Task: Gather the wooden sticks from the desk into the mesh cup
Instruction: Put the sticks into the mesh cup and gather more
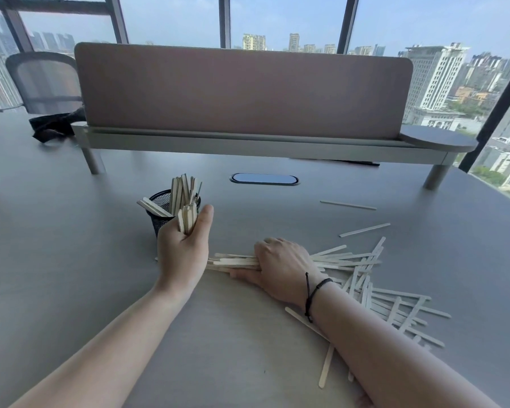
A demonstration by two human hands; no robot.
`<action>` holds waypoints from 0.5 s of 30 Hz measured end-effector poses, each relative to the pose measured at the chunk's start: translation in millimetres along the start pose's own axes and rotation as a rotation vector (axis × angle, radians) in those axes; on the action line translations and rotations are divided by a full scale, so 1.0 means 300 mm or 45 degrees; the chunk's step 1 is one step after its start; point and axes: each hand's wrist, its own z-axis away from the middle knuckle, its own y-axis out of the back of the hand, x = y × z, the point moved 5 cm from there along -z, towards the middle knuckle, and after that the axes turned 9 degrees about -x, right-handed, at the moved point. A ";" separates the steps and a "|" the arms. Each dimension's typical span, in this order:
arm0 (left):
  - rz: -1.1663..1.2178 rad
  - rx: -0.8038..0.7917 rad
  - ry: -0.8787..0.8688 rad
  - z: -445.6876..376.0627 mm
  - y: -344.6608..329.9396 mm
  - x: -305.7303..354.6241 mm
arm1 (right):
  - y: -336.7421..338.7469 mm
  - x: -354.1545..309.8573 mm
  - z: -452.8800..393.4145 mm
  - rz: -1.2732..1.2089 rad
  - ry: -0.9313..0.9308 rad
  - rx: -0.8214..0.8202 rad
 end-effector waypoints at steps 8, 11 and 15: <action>0.057 0.047 0.008 0.008 0.004 0.024 | 0.048 0.003 0.018 0.057 0.070 0.164; 0.174 0.042 0.011 0.009 0.002 0.046 | 0.063 0.026 0.024 0.039 0.064 0.324; 0.250 0.009 0.021 0.013 -0.011 0.059 | 0.070 0.043 0.032 0.003 0.071 0.358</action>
